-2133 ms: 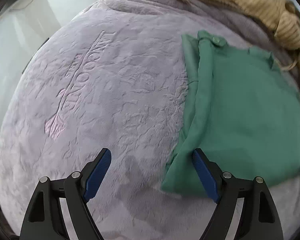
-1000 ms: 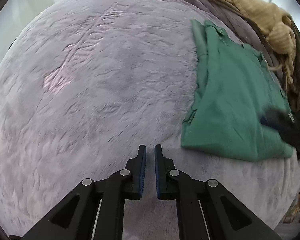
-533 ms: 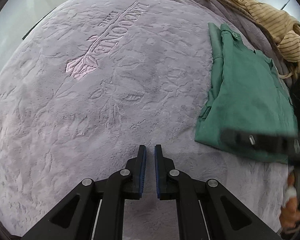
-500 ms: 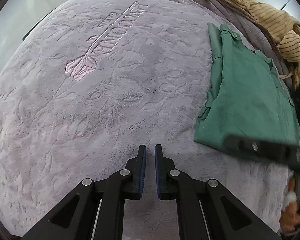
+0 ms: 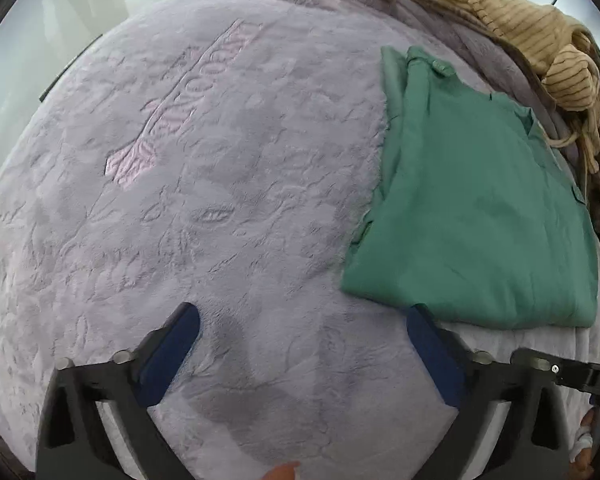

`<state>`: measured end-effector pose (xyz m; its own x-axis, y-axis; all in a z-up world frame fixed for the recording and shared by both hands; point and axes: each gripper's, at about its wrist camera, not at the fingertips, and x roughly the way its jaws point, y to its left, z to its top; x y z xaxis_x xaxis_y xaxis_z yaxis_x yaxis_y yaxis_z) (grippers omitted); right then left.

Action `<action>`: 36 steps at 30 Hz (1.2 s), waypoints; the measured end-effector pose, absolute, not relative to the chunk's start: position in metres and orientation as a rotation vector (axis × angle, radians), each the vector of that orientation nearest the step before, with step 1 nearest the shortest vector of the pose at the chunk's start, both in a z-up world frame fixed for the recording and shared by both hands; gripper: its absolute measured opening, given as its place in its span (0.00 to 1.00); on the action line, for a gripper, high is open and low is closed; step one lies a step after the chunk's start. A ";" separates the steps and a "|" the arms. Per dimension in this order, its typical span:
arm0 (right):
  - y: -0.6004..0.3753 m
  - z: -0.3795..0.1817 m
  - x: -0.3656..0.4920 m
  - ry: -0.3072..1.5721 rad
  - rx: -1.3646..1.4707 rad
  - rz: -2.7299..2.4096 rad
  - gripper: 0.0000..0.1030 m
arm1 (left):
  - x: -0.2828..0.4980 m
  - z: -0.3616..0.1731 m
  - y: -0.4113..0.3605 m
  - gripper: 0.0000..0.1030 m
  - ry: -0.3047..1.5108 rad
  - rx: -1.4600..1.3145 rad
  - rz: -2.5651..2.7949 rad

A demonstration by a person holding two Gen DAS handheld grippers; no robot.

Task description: Fold large clothes

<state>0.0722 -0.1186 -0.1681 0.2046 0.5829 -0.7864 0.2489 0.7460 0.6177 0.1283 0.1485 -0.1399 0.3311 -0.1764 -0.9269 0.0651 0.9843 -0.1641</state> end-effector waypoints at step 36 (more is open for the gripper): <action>-0.153 -0.201 0.071 1.171 1.288 0.220 0.75 | 0.160 -0.159 0.097 1.00 1.368 -0.016 -0.233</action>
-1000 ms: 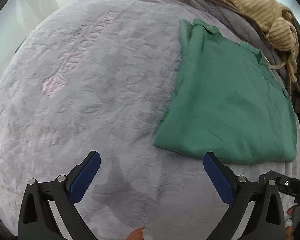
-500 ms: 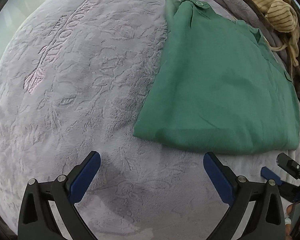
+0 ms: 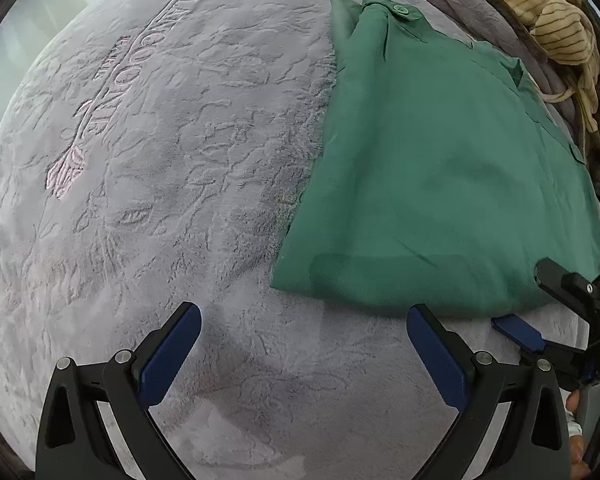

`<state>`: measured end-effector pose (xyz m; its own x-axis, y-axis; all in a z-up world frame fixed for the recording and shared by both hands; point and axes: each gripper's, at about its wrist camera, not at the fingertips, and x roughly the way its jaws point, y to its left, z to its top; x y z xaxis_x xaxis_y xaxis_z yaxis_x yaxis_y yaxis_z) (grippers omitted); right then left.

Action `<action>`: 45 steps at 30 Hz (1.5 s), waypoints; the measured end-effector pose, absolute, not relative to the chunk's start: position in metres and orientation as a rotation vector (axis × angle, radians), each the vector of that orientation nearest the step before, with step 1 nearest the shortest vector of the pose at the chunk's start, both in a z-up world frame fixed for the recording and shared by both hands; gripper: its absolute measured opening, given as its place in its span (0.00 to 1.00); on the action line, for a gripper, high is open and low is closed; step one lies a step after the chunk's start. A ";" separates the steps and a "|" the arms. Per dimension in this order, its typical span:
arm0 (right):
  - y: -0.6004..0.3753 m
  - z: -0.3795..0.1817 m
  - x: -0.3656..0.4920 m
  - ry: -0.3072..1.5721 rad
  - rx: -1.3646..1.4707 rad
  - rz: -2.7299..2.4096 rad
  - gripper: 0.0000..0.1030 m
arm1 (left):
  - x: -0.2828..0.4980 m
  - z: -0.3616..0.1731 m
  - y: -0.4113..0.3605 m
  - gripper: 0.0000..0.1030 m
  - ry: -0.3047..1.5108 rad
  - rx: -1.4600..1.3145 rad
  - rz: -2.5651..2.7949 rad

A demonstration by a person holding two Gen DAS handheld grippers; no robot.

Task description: Fold large clothes

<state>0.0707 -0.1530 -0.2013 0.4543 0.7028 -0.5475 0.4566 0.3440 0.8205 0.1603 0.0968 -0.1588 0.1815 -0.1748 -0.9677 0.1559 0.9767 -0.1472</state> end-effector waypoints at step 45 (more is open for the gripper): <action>-0.151 -0.171 0.082 1.236 1.189 0.407 0.12 | 0.292 -0.165 0.063 0.96 1.440 -0.522 -0.809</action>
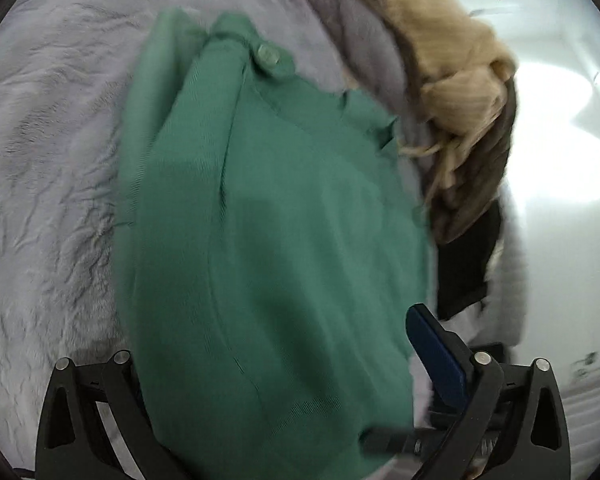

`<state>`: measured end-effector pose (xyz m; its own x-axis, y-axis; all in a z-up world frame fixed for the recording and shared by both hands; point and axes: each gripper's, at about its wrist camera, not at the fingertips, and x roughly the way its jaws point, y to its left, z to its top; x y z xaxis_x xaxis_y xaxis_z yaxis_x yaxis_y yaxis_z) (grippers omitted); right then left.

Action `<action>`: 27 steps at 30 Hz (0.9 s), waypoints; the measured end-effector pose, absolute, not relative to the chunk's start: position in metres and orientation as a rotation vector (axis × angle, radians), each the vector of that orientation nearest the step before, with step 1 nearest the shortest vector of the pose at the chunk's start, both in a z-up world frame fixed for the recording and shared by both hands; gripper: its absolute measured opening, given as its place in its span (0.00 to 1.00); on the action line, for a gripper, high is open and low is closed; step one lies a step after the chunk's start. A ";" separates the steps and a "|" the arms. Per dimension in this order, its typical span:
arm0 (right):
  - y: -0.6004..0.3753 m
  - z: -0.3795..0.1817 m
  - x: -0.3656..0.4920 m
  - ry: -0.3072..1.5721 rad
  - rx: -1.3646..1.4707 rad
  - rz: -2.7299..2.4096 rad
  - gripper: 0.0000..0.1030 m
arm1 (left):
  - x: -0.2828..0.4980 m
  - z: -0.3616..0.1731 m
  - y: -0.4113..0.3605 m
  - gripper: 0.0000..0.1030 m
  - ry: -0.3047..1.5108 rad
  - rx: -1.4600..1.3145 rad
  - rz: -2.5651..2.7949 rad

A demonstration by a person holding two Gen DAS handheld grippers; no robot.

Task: Fold large clothes
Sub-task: 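Grasp the folded shirt with the left tool and lift it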

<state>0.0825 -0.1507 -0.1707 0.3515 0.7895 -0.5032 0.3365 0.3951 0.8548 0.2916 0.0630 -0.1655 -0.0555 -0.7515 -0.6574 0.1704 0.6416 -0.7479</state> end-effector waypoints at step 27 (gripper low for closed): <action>-0.246 -0.179 0.082 1.208 0.849 0.214 0.09 | 0.255 -0.043 -0.051 0.16 1.129 -0.144 -0.798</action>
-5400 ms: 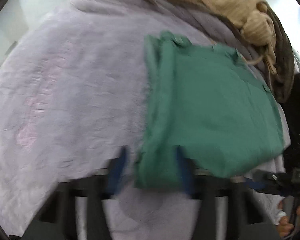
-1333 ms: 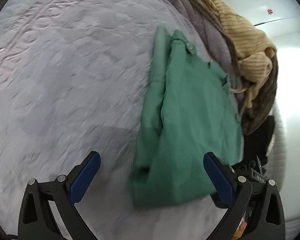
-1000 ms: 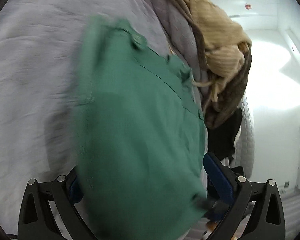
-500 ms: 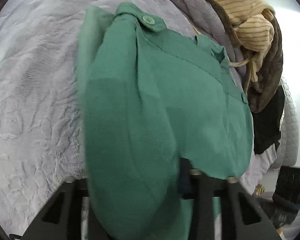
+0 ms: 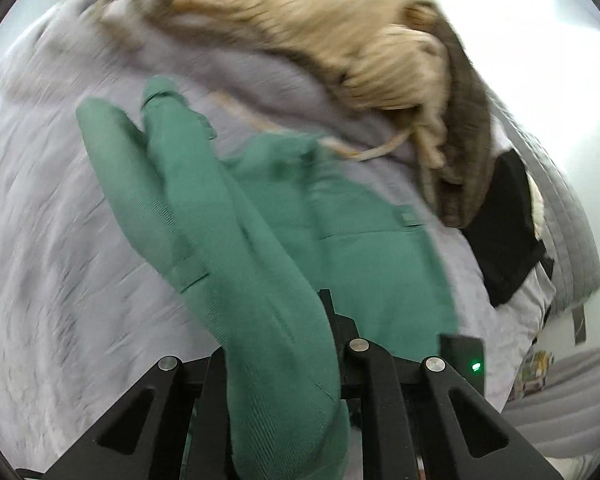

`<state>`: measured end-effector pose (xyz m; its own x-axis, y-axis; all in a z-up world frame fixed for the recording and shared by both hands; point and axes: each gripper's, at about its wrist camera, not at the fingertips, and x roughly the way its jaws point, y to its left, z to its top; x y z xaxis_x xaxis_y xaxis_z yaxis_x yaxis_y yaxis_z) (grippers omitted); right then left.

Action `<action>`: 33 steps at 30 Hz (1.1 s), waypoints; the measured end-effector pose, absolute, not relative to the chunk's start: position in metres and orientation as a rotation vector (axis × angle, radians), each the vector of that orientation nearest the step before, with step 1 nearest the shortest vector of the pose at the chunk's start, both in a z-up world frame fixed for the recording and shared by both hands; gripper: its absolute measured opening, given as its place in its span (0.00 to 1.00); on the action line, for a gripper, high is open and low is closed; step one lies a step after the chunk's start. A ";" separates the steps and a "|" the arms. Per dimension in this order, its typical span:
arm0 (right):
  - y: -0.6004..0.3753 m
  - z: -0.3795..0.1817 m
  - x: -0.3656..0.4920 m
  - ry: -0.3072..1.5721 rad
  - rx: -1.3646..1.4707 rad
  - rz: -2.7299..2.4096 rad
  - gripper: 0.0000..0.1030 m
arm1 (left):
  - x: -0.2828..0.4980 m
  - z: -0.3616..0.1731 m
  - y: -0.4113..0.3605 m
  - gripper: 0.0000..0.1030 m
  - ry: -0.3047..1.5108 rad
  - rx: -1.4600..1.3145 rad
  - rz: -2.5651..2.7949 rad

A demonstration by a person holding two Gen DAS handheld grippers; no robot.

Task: Fold large clothes
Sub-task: 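Grasp the folded shirt with the left tool and lift it, then lower the shirt onto the blanket and open the left tool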

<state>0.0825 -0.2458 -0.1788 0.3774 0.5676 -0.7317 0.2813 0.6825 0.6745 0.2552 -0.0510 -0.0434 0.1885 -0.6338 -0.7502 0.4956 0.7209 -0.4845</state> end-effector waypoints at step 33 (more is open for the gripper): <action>-0.457 -0.162 -0.077 0.937 1.184 -0.082 0.33 | 0.171 -0.020 -0.287 0.79 0.999 0.153 -0.947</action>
